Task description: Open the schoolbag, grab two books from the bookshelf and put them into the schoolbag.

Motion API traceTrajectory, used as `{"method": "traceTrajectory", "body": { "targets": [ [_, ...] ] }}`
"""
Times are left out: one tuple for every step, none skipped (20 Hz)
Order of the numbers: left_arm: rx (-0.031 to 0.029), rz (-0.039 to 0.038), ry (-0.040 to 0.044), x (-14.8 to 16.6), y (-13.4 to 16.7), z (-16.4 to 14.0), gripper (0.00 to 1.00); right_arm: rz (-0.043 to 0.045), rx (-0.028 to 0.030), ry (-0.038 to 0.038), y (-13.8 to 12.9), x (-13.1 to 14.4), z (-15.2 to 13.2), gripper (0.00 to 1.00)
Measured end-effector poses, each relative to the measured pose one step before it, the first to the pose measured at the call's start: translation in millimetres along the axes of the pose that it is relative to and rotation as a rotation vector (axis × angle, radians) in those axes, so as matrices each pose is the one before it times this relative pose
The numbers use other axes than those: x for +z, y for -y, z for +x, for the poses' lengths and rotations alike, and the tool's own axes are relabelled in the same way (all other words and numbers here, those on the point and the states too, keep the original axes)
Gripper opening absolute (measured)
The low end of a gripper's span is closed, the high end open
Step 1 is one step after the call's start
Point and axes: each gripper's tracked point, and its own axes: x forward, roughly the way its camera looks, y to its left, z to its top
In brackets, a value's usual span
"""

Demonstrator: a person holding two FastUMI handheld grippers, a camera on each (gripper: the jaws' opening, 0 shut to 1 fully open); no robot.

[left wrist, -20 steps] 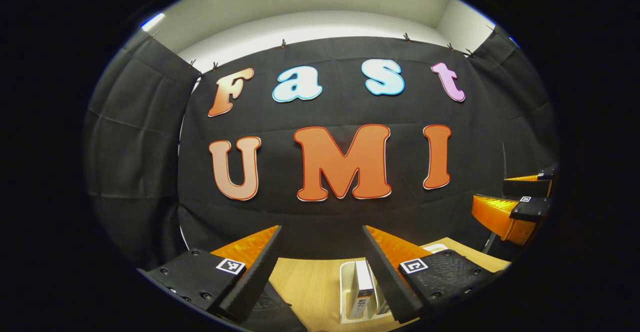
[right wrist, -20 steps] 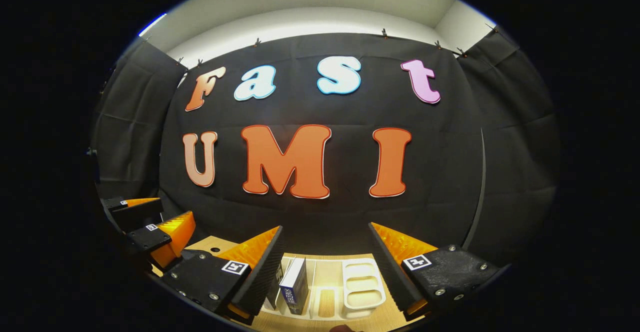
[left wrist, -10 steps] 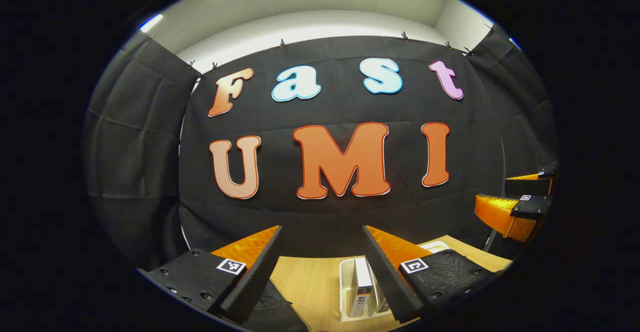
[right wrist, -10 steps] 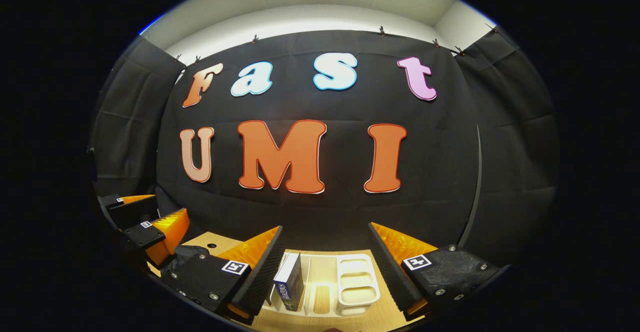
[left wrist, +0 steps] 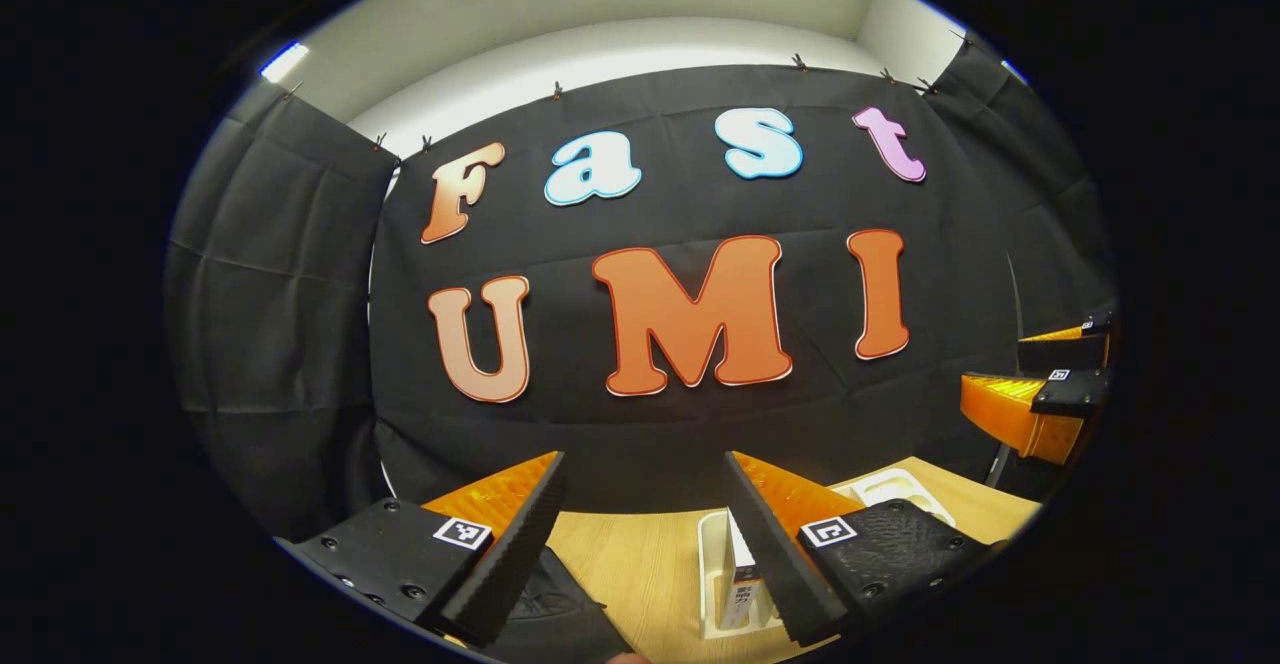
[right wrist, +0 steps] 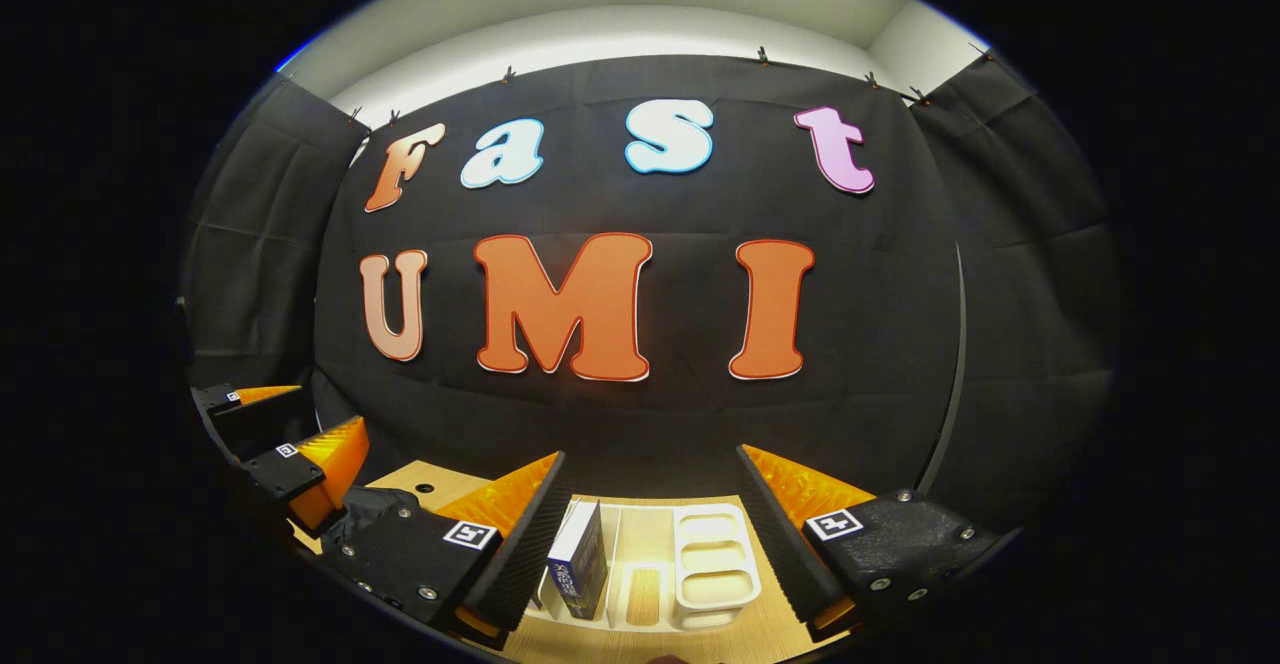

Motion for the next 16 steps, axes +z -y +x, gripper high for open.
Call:
{"method": "traceTrajectory", "body": {
  "targets": [
    [0.00689,0.00153,-0.00075,-0.24,-0.76,-0.15,0.96,-0.00043,0.00383,0.00284,-1.33,0.29,1.34,0.96],
    [0.00444,0.00243,-0.00053,0.38,0.32,-0.33,0.96,0.00010,0.00279,0.00172,-0.32,-0.22,-0.56,0.96],
    [0.00463,0.00141,-0.00021,0.71,0.32,0.01,0.96,-0.00055,0.00388,-0.00122,-1.40,-1.24,1.10,0.96],
    [0.00236,0.00081,0.00153,-1.53,0.04,0.13,0.96,-0.00237,0.00291,-0.00317,0.05,-0.76,0.63,0.96],
    [0.00181,0.00575,-0.00117,-0.33,-0.01,0.07,0.96,-0.00220,0.00330,-0.00374,-0.07,-1.43,0.70,0.96],
    [0.00518,0.01171,-0.00072,-1.78,-1.25,0.01,0.96,-0.00166,0.00155,-0.00182,0.80,-0.98,-0.98,0.96],
    [0.00480,0.01616,-0.01001,-4.04,-1.40,1.10,0.96,-0.00018,0.00027,-0.00255,0.92,-0.92,0.30,0.96],
    [-0.00247,0.00535,-0.02001,-8.96,0.15,1.14,0.96,0.00120,-0.00091,-0.00097,0.57,-1.11,0.14,0.96],
    [-0.00583,-0.00296,-0.02431,-9.72,1.01,1.18,1.00,0.00236,-0.00061,-0.00241,1.22,-1.27,0.91,0.96],
    [-0.00120,0.00666,-0.02493,-14.78,3.29,-5.63,0.96,0.00088,-0.00005,-0.00331,0.86,-1.44,0.87,0.96],
    [0.00359,0.01699,-0.02729,-12.82,1.06,-3.33,0.96,-0.00133,-0.00315,-0.00158,2.87,-1.25,0.51,0.96],
    [0.00293,0.02134,-0.02411,-11.28,-1.12,1.09,0.96,-0.00328,-0.00251,-0.00026,2.22,-1.26,1.07,0.96],
    [0.00491,0.02681,-0.02341,-10.34,-1.69,0.93,0.96,-0.00390,-0.00512,-0.00248,2.97,-1.92,1.54,0.96],
    [0.00714,0.02593,-0.01817,-9.92,-1.25,1.46,0.96,-0.00268,-0.00266,-0.00614,2.48,-3.15,1.79,0.96],
    [0.01212,0.02728,-0.01675,-9.43,-3.37,1.70,0.96,0.00037,-0.00156,-0.00682,2.48,-3.06,1.85,0.96],
    [0.01179,0.02804,-0.01543,-11.45,-2.91,3.16,0.96,-0.00010,-0.00326,-0.00659,4.18,-3.07,-0.16,0.96]
  ]
}}
